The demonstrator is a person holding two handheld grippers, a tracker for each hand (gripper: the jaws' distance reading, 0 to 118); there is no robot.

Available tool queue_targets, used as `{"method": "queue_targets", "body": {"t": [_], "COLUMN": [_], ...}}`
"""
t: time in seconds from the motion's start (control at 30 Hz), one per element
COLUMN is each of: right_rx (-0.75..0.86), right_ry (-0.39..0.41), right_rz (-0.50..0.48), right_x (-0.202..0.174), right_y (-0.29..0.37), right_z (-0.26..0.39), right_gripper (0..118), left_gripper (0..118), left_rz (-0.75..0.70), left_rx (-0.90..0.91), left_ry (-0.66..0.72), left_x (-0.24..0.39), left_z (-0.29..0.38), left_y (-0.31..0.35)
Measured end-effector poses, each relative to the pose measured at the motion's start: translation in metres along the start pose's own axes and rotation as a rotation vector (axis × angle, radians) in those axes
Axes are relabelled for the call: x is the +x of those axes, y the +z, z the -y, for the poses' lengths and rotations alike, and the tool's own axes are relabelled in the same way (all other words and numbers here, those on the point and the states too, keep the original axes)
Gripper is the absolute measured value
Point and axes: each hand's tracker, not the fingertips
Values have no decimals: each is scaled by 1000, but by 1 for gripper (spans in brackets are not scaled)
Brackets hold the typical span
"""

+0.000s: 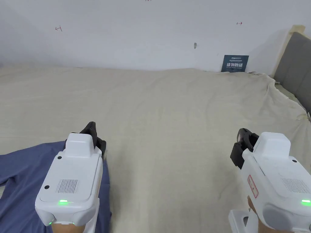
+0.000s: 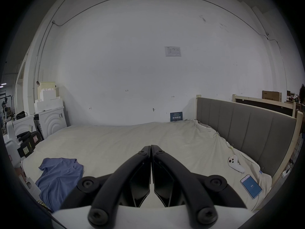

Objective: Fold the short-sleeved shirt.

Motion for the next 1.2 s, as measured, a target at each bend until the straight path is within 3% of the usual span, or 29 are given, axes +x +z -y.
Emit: {"method": "queue_targets", "body": {"t": [0.27, 0.8, 1.2], "right_rx": [17, -11, -37], "right_ry": [24, 38, 67], "right_rz": [-95, -402, -502], "right_x": [-40, -169, -219], "right_y": [-15, -41, -25], "right_z": [-5, 4, 11], "right_gripper": [0, 0, 0], "left_gripper": [0, 0, 0], "left_rz": [-92, -414, -515], "left_rx": [-4, -56, -109], "left_ry": [2, -24, 2], "left_x": [-39, -166, -208], "left_z": [0, 8, 27], "left_y": [10, 74, 108]}}
